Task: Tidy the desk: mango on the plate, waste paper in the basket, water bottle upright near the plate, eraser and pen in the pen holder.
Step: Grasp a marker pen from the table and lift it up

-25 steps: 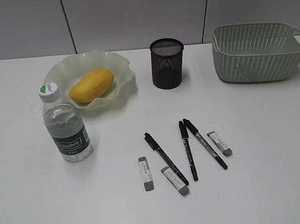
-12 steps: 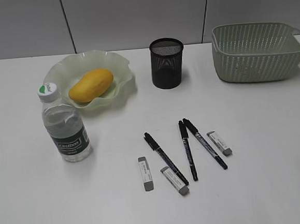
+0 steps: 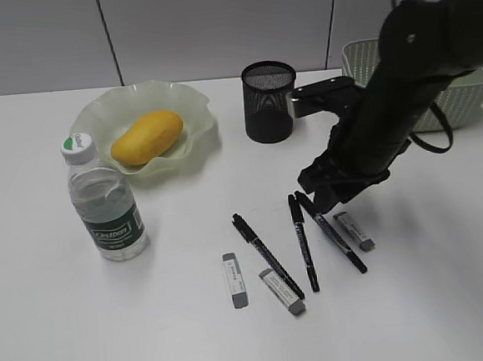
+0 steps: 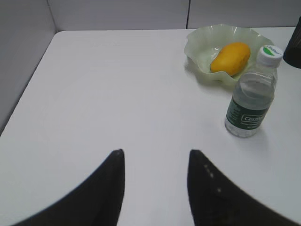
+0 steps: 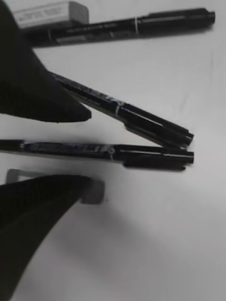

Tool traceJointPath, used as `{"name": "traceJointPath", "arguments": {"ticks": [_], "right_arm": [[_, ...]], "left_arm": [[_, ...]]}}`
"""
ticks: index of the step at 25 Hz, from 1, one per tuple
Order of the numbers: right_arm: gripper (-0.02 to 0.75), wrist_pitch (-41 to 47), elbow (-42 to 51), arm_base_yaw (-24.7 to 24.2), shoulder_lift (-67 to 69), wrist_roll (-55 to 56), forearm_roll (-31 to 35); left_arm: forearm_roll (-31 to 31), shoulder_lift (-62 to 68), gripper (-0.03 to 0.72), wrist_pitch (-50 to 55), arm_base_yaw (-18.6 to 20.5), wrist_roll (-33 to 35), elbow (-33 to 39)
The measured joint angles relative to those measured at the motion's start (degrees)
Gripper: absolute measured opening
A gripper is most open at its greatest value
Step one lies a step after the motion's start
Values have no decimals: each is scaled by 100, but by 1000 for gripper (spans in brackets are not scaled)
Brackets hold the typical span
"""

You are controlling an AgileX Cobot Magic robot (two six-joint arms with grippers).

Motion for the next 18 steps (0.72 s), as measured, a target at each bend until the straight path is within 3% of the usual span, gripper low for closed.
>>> {"name": "traceJointPath", "arguments": {"ticks": [14, 16, 18], "right_arm": [[298, 261, -1003, 207, 1156, 342, -537], [239, 254, -1003, 225, 1219, 446, -679], [134, 214, -1003, 225, 1219, 513, -770]], "left_arm": [[-11, 0, 249, -7, 0, 4, 0], [-11, 0, 241, -7, 0, 4, 0], [-11, 0, 239, -7, 0, 4, 0]]}}
